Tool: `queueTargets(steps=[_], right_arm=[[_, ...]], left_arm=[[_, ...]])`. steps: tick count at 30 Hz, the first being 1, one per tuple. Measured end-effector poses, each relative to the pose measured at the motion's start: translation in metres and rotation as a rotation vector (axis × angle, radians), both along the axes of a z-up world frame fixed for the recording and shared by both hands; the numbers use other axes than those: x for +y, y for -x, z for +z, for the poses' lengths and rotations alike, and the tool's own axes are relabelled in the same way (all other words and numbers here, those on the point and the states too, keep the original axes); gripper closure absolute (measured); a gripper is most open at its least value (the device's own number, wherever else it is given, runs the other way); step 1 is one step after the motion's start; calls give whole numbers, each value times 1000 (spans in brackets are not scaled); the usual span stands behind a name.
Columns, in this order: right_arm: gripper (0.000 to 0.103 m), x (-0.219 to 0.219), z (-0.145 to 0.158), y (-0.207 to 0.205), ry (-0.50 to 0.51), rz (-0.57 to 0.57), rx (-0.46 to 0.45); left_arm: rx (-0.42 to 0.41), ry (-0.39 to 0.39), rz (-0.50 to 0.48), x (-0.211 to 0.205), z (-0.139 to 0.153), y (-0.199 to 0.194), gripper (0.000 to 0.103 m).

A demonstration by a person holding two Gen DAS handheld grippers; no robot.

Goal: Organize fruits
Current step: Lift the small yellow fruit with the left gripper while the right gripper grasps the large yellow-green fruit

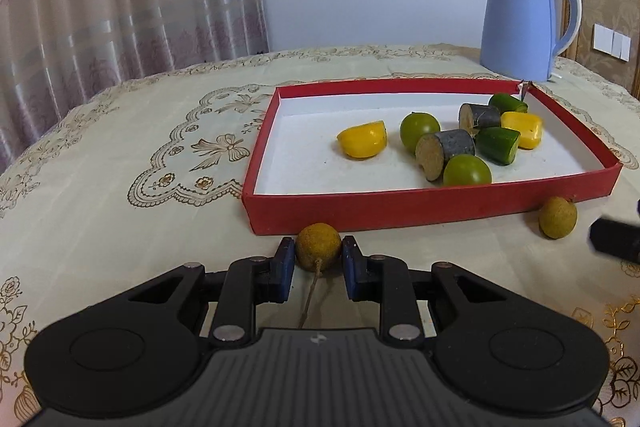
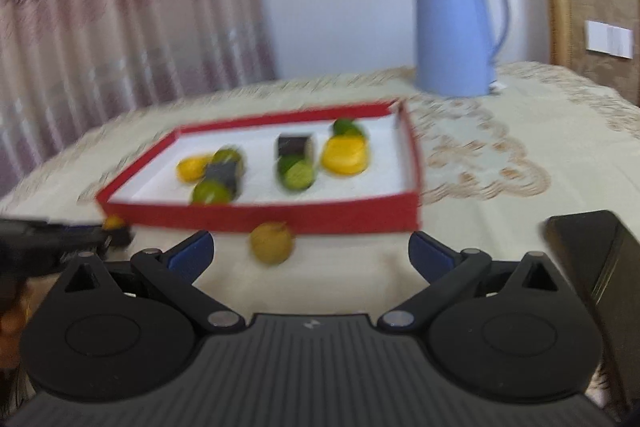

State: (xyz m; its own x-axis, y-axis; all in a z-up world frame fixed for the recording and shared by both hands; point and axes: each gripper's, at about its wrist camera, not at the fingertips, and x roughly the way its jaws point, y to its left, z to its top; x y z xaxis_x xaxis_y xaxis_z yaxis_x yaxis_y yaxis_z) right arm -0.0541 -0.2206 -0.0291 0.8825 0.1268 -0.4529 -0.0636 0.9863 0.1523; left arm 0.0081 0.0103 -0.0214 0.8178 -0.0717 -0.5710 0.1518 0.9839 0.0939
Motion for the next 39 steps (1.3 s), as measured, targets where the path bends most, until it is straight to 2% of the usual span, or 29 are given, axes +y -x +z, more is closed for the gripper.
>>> queueTargets(steps=[2,5,12,16,19,23,24,27,32,35,38,39], right_arm=[[8,6,1,-2,17,10,8],[8,13,2,-6,47,15,17],[8,21,-3,-11,61,24,43],[11,23,-2,-13,63,27,44],[18,22,-3,-17,52,37,59],[33,21,-5,-24,43,44,82],[39,20,-5,-26,43,46,89],[44,22,-7,-30,52,48,96],[51,26,-6,-35,77,48,96],[60,28,-6,-37,103,42,95],[74,31,-5,-37,117,49,91],[74,31,-5,-37,120,52,90]], left_arm=[[-13,-23,-1,-4,-1,2,79],[-22,-44,-2,-6,-3,3,79],[-16,-30,-4,-3,-3,0,79],[-12,-11,-4,0,-3,0,79],[-8,6,-4,2,-3,0,79],[-8,39,-3,6,-2,0,78],[-16,49,-1,7,-2,1,78],[-51,87,-12,11,2,6,78],[-54,90,-4,12,2,6,78],[-46,86,-1,12,2,5,78],[-39,89,2,13,2,4,78],[-40,90,3,13,2,4,78]])
